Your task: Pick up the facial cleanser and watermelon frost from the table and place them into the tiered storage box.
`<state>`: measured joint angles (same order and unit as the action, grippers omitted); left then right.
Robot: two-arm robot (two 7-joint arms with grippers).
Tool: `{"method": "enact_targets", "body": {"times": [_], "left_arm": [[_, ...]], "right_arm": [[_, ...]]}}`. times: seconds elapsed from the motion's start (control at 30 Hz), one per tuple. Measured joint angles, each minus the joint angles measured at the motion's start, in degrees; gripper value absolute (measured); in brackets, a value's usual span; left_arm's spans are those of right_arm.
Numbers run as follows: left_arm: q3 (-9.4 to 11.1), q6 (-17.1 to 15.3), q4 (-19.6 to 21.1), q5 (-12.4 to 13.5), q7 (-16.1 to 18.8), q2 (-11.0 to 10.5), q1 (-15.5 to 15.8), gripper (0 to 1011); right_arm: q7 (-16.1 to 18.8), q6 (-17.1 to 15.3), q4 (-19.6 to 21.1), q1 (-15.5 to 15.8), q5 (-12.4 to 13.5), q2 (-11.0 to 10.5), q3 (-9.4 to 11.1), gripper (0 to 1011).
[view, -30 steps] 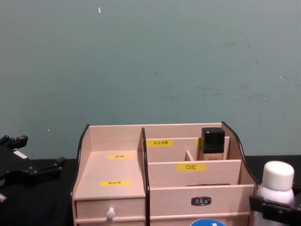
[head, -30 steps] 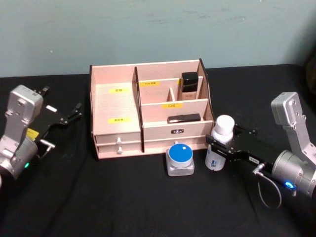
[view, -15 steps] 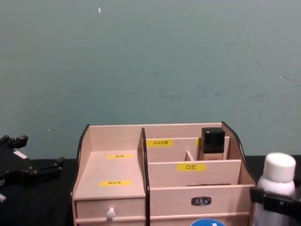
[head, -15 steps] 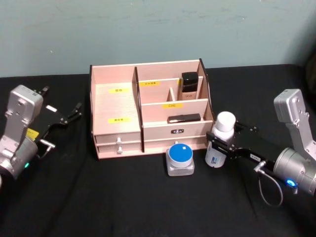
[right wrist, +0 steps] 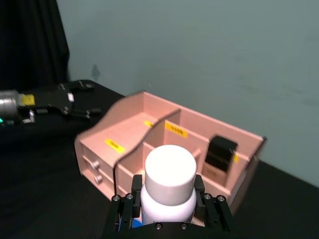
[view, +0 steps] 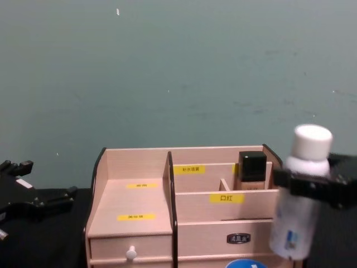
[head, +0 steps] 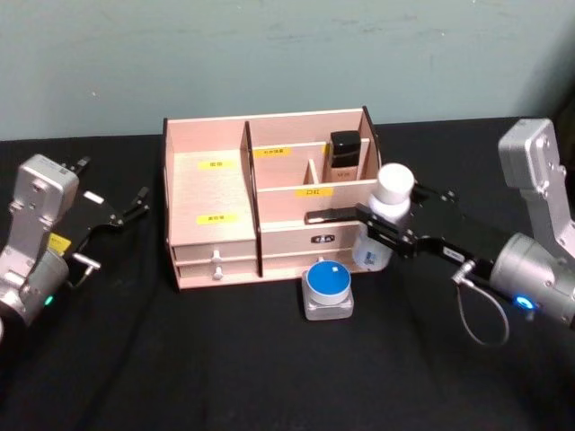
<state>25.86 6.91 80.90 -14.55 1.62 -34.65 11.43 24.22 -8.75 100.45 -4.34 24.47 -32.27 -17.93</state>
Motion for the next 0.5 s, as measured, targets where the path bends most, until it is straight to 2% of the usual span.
{"method": "enact_targets", "body": {"times": [0.2,0.4,0.5], "left_arm": [[0.0,0.0,0.0,0.0,0.0,0.0,0.0,1010],[0.0,0.0,0.0,0.0,0.0,0.0,0.0,1010],[0.0,0.0,0.0,0.0,0.0,0.0,0.0,1010]], "right_arm": [[0.8,-0.9,0.3,-3.6,0.2,1.2,-1.7,601],[1.1,-1.9,-2.5,-9.6,0.0,3.7,-4.5,601],[1.1,-1.9,-3.7,-11.6,-0.5,4.7,-5.7,601]]}}
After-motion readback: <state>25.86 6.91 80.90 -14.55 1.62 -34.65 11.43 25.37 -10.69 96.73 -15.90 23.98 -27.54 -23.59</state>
